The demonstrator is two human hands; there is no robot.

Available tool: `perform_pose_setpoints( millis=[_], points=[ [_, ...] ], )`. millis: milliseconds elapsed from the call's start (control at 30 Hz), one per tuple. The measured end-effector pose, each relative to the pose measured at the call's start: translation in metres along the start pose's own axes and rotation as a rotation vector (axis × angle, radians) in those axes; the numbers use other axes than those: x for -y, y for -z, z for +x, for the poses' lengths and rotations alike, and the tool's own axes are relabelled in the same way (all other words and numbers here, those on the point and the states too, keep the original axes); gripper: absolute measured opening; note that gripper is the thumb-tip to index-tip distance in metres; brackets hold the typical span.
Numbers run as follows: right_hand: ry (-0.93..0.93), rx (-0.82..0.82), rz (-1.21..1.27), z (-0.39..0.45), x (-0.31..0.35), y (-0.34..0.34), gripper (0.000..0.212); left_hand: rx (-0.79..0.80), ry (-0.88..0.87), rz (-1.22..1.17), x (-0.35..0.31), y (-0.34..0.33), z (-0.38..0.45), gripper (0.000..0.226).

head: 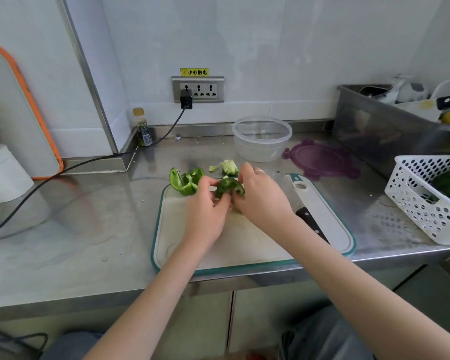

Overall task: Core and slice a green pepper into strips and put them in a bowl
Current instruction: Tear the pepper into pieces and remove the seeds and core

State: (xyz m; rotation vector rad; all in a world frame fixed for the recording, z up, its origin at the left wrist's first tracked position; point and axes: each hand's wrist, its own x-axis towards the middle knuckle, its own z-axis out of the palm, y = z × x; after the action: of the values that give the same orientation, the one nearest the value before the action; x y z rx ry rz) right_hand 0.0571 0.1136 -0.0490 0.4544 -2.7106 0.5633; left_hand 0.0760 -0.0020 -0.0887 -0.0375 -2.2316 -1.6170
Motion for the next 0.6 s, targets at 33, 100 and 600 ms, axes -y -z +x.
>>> perform_pose_setpoints(
  millis=[33,100,600],
  points=[
    [0.013,-0.021,-0.042,0.001,0.001,0.0,0.023,-0.022,-0.002,-0.014,-0.001,0.001,0.0,0.014],
    [0.035,-0.025,-0.151,0.004,0.002,-0.002,0.022,-0.028,-0.013,-0.028,-0.002,0.002,-0.001,0.013],
    [0.155,0.246,-0.493,0.009,0.017,-0.005,0.026,-0.094,0.001,0.123,0.005,-0.002,0.001,0.008]
  ],
)
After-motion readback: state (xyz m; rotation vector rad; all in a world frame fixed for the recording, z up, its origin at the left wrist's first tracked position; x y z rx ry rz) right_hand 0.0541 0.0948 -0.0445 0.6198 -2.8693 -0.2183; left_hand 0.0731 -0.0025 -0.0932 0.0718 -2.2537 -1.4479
